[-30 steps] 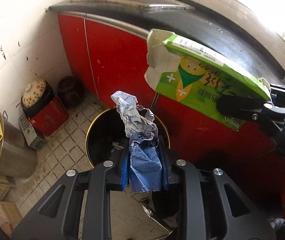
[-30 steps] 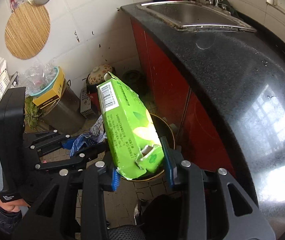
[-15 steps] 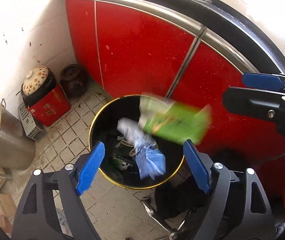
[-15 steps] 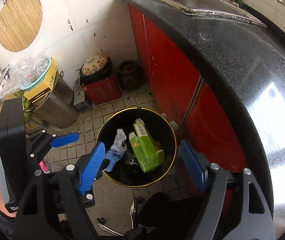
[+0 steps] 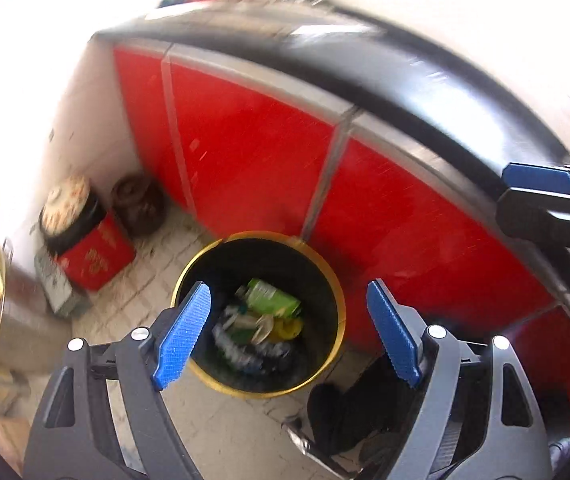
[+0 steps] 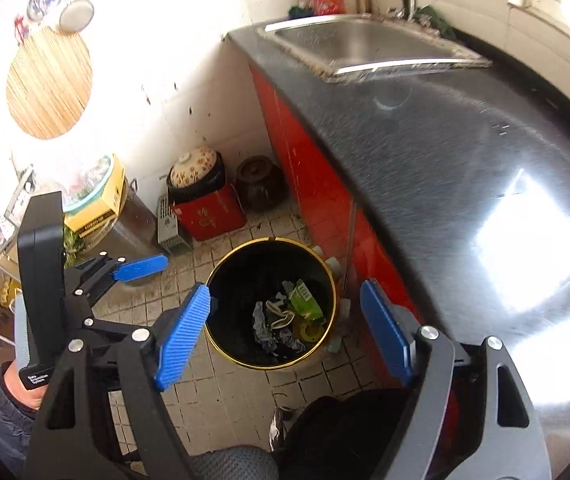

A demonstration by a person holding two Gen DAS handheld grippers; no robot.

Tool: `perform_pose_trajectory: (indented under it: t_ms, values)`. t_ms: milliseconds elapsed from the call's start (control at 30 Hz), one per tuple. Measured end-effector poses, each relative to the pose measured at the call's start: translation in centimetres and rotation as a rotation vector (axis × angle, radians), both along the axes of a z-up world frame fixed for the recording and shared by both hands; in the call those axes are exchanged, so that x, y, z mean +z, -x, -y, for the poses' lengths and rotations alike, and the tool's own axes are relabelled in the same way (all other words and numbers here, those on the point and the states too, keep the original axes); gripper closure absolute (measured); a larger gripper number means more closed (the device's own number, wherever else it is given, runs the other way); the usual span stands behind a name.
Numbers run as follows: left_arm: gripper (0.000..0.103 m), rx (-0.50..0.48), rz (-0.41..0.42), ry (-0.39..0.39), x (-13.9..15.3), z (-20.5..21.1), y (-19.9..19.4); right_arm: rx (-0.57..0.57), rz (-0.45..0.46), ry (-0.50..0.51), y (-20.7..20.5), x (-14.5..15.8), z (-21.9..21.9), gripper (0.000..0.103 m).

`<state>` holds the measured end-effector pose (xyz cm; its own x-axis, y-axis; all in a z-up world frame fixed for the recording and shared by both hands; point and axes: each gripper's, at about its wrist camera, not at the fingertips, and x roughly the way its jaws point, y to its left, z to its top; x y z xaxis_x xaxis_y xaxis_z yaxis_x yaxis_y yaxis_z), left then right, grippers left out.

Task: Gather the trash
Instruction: 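Swing both tools back up to the countertop, then grasp the blue toothpaste tube with the left tool while the right tool grasps the clear cup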

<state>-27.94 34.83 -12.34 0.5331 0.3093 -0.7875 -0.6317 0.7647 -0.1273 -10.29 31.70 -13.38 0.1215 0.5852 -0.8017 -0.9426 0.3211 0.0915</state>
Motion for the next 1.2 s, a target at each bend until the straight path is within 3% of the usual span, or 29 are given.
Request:
perform_pose_trajectory:
  t_ms: [167, 400, 600, 767, 1000, 1200]
  values:
    - [0.021, -0.181, 0.074, -0.081, 4.2, 4.5, -4.5, -0.105, 0.073, -0.091, -2.3, 5.2, 7.4, 0.021]
    - [0.016, -0.534, 0.146, -0.176, 9.5, 15.2, -14.1, -0.388, 0.172, -0.133, -8.3, 9.6, 22.7, 0.018]
    - [0.015, -0.855, 0.176, -0.250, 12.0, 26.6, -21.3, -0.640, 0.183, -0.147, -12.1, 10.4, 36.4, 0.018]
    - [0.015, -1.074, 0.186, -0.284, 12.2, 35.1, -24.8, -0.816, 0.174, -0.147, -13.1, 9.9, 47.0, 0.017]
    - [0.015, -1.193, 0.153, -0.243, 10.8, 40.6, -29.3, -0.895, 0.150, -0.109, -14.4, 8.1, 54.4, 0.017]
    - [0.015, -1.231, 0.081, -0.327, 9.7, 41.7, -33.6, -0.886, 0.100, -0.115, -16.0, 6.9, 55.2, 0.017]
